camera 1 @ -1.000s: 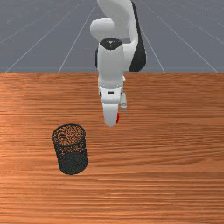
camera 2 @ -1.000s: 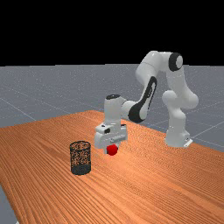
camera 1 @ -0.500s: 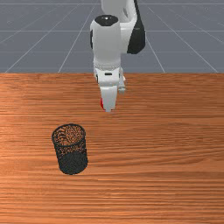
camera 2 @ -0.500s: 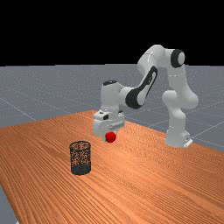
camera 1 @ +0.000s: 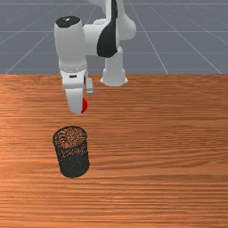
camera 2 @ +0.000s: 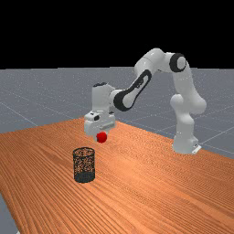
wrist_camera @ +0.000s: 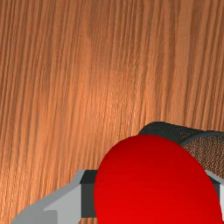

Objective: Put the ball into the container

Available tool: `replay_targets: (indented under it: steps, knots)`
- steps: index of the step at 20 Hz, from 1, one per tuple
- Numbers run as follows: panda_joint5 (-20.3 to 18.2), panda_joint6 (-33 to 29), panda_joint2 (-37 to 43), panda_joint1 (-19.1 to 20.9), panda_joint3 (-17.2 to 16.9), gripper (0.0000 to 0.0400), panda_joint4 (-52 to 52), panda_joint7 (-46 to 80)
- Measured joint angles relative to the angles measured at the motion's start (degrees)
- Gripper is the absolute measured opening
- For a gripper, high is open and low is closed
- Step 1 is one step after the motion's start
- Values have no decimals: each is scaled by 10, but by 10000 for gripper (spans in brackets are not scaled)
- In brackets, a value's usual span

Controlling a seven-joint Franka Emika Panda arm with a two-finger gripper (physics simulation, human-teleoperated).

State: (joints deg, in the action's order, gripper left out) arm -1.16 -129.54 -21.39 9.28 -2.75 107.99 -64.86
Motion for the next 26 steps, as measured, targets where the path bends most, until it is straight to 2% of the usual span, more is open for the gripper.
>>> replay_targets:
  steps: [4, 9, 12, 13, 17, 18, 20, 26]
  knots:
    - [-3, 8, -15, 17, -8, 279, -22, -9]
    - [-3, 71, -90, 12, -8, 280, -145, 14]
    - [-7, 70, -111, 10, -8, 279, -176, 24]
    - [-3, 100, -124, 11, -8, 280, -200, 16]
    - [-2, 124, -141, 22, -11, 280, -229, 1]
    - [-4, 113, -138, 26, -11, 280, -223, -3]
    - [-2, 137, -152, 31, -14, 280, -248, -8]
    - [-2, 116, -176, 33, -15, 279, -245, -7]
